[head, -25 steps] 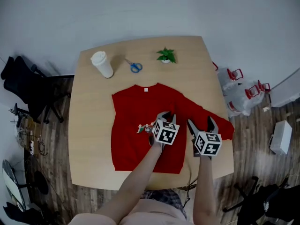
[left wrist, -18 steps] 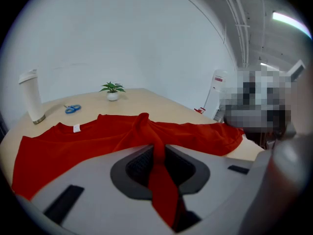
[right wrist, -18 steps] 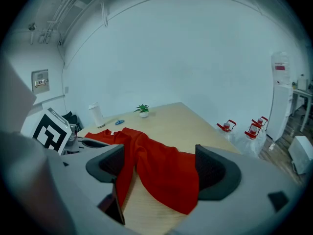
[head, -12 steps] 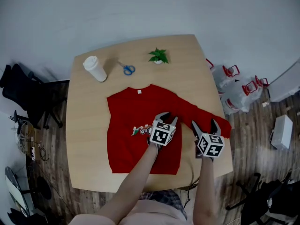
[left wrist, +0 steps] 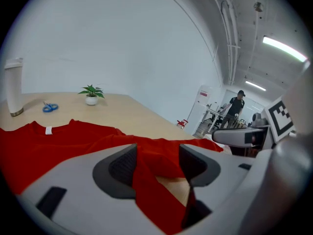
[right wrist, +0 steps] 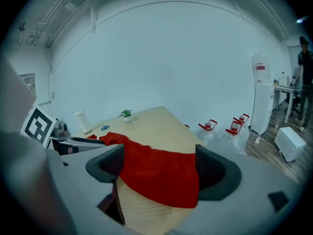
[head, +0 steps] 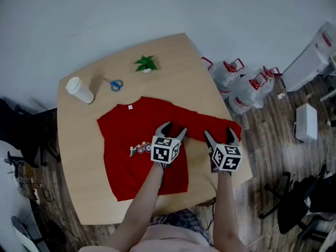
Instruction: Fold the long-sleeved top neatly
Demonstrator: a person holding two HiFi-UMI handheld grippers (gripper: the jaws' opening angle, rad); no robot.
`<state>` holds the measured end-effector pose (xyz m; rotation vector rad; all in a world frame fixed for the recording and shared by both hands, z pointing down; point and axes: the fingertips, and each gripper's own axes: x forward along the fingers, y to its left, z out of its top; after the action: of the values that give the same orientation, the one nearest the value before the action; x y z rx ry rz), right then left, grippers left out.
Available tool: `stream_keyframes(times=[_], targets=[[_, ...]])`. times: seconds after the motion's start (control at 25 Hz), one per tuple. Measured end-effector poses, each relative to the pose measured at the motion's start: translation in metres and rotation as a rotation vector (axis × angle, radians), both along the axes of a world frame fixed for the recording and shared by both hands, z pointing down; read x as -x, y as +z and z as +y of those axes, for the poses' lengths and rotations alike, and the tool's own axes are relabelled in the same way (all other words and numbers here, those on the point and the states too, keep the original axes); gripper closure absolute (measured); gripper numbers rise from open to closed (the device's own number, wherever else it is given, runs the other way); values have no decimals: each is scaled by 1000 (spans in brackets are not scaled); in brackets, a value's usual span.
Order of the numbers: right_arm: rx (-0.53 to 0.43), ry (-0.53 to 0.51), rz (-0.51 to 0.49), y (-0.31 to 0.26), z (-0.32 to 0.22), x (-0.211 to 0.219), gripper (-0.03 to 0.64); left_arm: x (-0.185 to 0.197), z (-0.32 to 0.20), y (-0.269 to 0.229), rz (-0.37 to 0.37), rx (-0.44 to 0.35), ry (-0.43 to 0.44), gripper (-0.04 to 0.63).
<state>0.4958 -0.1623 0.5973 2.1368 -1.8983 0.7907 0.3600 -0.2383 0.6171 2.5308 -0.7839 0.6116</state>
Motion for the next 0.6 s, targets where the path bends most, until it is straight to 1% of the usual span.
stream_keyframes(times=[0.12,0.32,0.6], targets=[[2,50,10,-3,16,-22,179,-21,6,-7,20,-1,30,318],[20,137,21,-2,47,-56,192,-58,19,-12,24,4,94,295],[75,214,26,16,83,-90,231,-103,43,-6,9,24,156,285]])
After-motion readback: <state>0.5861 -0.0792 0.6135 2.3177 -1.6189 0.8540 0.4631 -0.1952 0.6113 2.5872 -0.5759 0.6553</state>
